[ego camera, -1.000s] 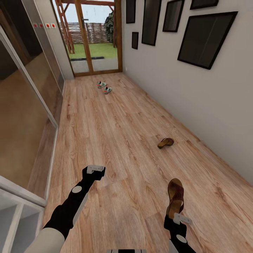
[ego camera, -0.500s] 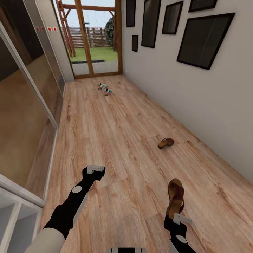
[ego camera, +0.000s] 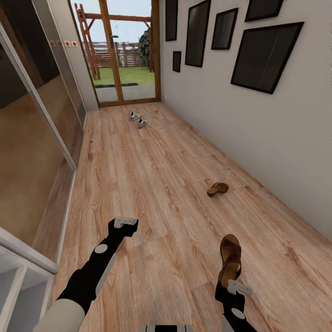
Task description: Pick up the two gym shoes and the two sandals from the corridor floor and place them onto the hallstand (shoe rack) in the corridor, making sure they are on the rack and not on the floor. Arrange them so the two gym shoes are next to each other and the two sandals are next to each other.
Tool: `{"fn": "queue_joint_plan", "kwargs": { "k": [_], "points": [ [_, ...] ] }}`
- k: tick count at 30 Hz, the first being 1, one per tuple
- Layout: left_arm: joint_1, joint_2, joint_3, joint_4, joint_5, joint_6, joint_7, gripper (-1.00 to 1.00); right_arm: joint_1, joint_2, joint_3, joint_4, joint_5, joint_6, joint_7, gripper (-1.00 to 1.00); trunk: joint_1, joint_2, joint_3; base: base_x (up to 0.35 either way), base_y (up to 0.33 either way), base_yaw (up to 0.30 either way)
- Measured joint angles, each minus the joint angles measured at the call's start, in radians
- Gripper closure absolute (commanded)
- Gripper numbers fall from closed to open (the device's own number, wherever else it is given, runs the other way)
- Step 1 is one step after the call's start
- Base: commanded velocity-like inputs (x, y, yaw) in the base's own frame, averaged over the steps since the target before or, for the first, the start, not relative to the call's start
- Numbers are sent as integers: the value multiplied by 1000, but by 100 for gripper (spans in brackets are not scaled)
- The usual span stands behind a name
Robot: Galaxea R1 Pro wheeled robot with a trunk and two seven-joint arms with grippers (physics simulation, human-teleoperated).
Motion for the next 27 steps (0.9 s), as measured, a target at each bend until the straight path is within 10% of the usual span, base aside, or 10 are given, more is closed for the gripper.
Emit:
{"fn": "queue_joint_plan", "kwargs": {
  "k": [27],
  "points": [
    [0,0,0,0,-1,-1,0,-100,0,0,0,0,0,0,0,100,19,-35,29,0,0,0]
  ]
}}
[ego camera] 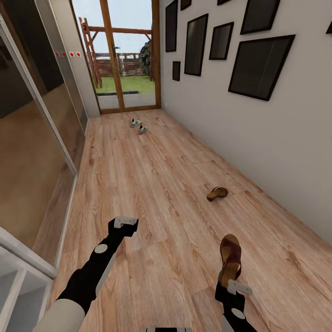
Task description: Pick up the two gym shoes and the two sandals from the corridor floor and place them onto the hallstand (shoe rack) in the corridor, making sure they are on the rack and not on the floor. Arrange them so the two gym shoes are next to each other and the two sandals are next to each other.
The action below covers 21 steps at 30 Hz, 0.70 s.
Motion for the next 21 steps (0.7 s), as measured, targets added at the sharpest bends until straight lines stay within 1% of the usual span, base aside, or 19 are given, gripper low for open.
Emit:
{"fn": "queue_joint_plan", "kwargs": {
  "k": [4,7,21],
  "points": [
    [0,0,0,0,0,0,0,-100,0,0,0,0,0,0,0,100,0,0,7,47,0,0],
    [0,0,0,0,1,0,0,-100,0,0,0,0,0,0,0,100,0,0,12,158,0,0],
    [0,-1,0,1,3,0,0,-100,0,0,0,0,-1,0,0,100,-1,0,35,325,0,0]
  ]
}}
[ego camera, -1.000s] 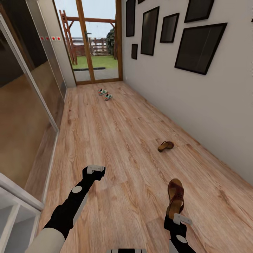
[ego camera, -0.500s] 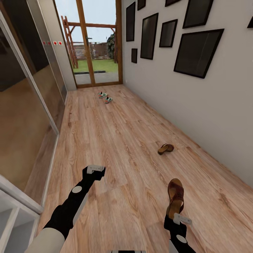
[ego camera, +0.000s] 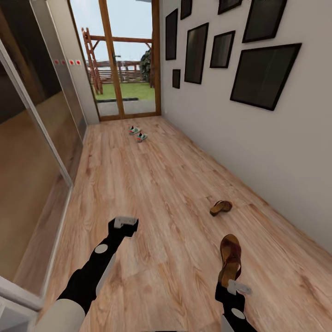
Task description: Pick up the two gym shoes and the two sandals from the corridor floor and place them onto the hallstand (shoe rack) in the corridor, making sure they are on the rack and not on the floor. Arrange them so the two gym shoes are next to each other and the two sandals are next to each other.
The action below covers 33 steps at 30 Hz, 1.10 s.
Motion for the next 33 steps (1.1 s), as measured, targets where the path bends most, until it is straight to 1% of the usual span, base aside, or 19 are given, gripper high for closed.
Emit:
{"fn": "queue_joint_plan", "kwargs": {
  "k": [12,19,33],
  "points": [
    [0,0,0,0,0,0,0,-100,0,0,0,0,0,0,0,100,0,0,5,343,0,-10],
    [0,-1,0,0,0,0,0,-100,0,0,0,0,-1,0,0,100,0,0,12,343,10,-194],
    [0,-1,0,0,0,0,0,-100,0,0,0,0,-1,0,0,100,0,0,28,343,76,-221]
  ]
}}
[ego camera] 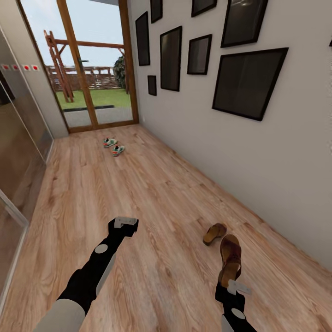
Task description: Pick up the two gym shoes and the two sandals from the corridor floor and place them onto the hallstand (shoe rack) in the corridor, making sure they are on the rack and not on the floor. Arrange them so the two gym shoes are next to each other and the two sandals are next to each other.
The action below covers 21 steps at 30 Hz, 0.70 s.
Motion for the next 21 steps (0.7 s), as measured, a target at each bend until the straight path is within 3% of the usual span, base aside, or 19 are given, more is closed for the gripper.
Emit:
{"fn": "queue_joint_plan", "kwargs": {
  "k": [9,21],
  "points": [
    [0,0,0,0,0,0,0,-100,0,0,0,0,0,0,0,100,0,0,11,316,114,-221],
    [0,0,0,0,-1,-1,0,-100,0,0,0,0,1,0,1,100,1,0,25,34,16,-221]
  ]
}}
